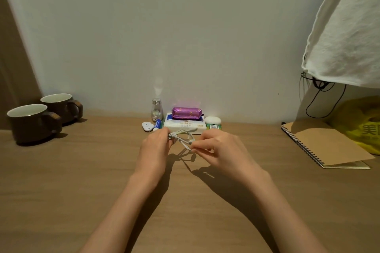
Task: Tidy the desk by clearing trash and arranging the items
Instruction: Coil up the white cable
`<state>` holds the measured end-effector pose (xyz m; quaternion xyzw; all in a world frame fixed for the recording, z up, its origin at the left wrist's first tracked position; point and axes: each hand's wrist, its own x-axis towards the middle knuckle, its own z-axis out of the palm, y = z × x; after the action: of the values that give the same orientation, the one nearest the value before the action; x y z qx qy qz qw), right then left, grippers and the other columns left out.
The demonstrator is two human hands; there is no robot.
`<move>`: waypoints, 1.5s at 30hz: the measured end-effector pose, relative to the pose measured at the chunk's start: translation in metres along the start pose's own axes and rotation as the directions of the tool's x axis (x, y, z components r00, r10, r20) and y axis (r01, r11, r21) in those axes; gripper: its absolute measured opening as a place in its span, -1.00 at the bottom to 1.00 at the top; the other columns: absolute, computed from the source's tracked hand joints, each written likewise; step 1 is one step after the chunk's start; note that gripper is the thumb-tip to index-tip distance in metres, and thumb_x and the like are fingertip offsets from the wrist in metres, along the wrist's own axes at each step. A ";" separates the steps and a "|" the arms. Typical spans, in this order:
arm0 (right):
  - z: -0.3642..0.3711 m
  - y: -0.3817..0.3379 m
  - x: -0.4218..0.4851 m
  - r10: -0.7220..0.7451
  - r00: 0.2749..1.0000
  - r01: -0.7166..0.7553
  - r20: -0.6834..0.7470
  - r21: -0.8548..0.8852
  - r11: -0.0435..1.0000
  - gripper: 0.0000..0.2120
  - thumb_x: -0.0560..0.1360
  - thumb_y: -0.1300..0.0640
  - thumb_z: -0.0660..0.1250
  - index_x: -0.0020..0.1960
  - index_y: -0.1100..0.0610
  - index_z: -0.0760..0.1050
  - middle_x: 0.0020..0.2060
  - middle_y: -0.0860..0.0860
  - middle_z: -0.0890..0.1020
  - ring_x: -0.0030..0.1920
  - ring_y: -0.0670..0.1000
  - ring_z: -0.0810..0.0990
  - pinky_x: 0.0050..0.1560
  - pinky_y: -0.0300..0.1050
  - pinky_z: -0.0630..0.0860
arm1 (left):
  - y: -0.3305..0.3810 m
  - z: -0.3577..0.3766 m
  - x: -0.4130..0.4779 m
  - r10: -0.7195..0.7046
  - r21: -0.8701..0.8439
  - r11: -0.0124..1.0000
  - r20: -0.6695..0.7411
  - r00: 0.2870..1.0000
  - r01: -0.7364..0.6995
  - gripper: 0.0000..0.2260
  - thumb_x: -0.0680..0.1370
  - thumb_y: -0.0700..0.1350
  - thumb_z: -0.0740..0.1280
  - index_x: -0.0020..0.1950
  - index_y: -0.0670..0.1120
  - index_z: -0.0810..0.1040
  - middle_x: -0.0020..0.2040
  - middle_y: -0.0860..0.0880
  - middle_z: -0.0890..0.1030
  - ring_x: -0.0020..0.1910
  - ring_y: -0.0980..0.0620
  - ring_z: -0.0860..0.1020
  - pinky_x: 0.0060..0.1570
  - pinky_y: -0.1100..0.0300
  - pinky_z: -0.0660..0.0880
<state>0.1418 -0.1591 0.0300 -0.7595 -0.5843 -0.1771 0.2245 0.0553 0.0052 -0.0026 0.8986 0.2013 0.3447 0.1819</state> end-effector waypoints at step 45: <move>0.002 -0.006 0.006 0.344 0.867 -0.103 -0.360 0.545 0.832 -0.86 0.33 0.19 0.56 -0.12 0.13 0.70 -0.25 -0.06 0.72 -0.23 -0.16 0.69 -0.15 -0.30 0.60 | 0.036 -0.005 -0.002 -0.078 -0.820 0.490 0.295 0.952 0.294 -0.77 0.57 -0.04 0.25 0.20 -0.02 0.53 -0.40 0.10 0.49 -0.42 0.12 0.41 -0.52 0.32 0.31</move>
<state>0.1370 -0.1519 0.0318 -0.6765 -0.4474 -0.1566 0.5635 0.0589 -0.0258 0.0161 0.6957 0.0799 0.2761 0.6583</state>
